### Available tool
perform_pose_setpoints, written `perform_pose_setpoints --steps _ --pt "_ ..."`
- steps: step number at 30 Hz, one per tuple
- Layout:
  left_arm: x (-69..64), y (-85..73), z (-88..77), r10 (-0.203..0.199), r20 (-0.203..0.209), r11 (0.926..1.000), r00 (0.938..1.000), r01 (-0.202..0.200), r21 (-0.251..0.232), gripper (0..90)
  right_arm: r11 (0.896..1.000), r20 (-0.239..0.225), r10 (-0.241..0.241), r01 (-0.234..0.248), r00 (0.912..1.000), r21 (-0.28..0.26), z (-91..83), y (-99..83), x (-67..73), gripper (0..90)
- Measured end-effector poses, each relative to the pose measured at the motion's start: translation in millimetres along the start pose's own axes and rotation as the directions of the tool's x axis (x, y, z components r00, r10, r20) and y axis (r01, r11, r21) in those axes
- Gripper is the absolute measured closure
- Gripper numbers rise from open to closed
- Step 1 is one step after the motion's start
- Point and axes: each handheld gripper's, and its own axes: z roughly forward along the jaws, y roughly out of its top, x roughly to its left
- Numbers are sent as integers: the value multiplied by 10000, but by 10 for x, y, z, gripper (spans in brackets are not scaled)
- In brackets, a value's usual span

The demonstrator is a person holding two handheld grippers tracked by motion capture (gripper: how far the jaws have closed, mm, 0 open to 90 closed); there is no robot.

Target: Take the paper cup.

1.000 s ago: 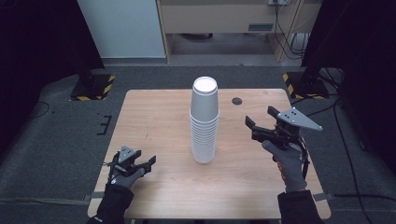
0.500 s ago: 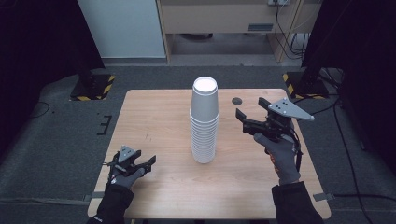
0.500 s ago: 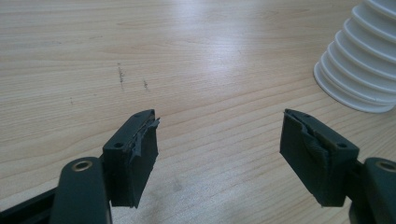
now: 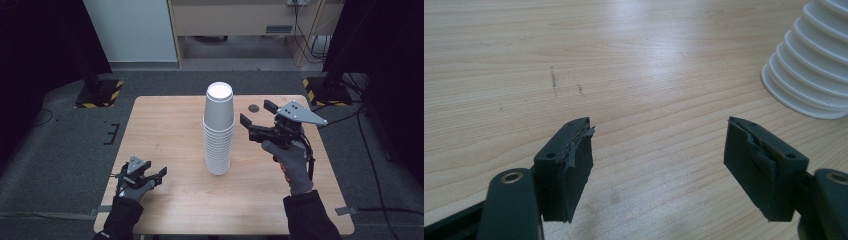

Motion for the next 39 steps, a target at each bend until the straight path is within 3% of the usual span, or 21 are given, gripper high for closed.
perform_pose_setpoints --steps 18,32,39 --pt "1 1 0 17 0 10000 10000 -17 -5 262 9999 -887 37 -27 9961 111 308 76 274 131" --pt "3 -1 -2 17 -8 10000 10000 -17 1 262 9994 -985 60 -25 9951 355 638 15 370 128" --pt "0 0 -3 21 5 10000 10000 -21 -7 262 9985 -743 -4 45 9972 552 782 -14 396 126"
